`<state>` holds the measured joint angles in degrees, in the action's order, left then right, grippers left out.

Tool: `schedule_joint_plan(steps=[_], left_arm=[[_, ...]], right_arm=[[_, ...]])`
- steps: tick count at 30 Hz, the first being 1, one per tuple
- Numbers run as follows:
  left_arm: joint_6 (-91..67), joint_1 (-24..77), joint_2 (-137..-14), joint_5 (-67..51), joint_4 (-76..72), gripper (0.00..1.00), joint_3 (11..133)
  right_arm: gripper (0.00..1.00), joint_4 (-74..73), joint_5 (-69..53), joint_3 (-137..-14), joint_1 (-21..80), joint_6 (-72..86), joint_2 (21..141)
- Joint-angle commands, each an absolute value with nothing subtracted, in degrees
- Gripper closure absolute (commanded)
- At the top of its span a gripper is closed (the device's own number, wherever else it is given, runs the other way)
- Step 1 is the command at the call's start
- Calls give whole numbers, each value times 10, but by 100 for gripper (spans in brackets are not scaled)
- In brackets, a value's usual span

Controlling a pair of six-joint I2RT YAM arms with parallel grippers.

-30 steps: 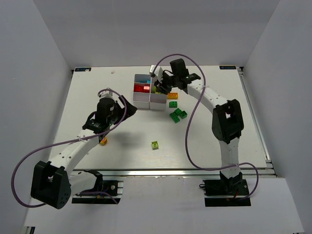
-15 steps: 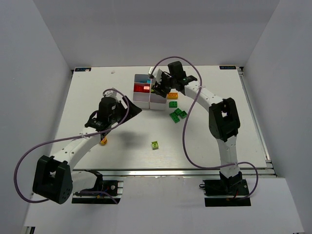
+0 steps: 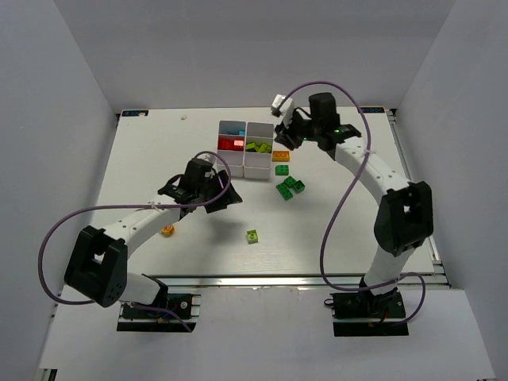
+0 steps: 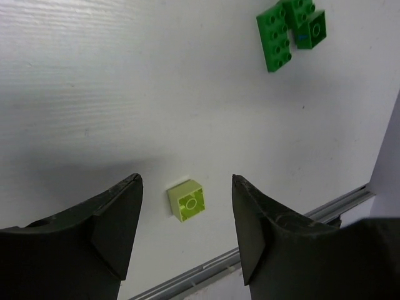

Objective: Sort the legos into containers by color

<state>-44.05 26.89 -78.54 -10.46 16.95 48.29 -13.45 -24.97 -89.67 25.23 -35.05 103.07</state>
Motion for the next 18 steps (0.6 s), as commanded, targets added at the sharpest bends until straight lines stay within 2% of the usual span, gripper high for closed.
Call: schedule_joint_plan(steps=[1,2,4,5,6,7,8,14,18], left_arm=[[-420,301,-791,-71,231,32,519],[-419,306,-793,-61,239,31,522],[-418,314,-792,-53,244,30,525],[-418,314,-791,-48,248,30,524],[-417,314,-787,-47,250,29,525],[-415,314,-784,-43,253,28,526],[-413,314,-780,-30,261,27,528],[-416,314,-723,51,306,21,543],[-437,314,-674,105,320,20,534]], right_arm=[[60,-148,-298,-867,219,-313,997],[64,-149,-306,-854,210,-324,991],[58,-157,-322,-827,200,-348,985],[40,-170,-342,-824,191,-376,989],[28,-177,-348,-822,187,-390,995],[23,-184,-353,-826,185,-409,1015],[11,-195,-361,-833,181,-443,1027],[11,-182,-371,-918,175,-492,1135],[16,-182,-367,-991,173,-500,1206]])
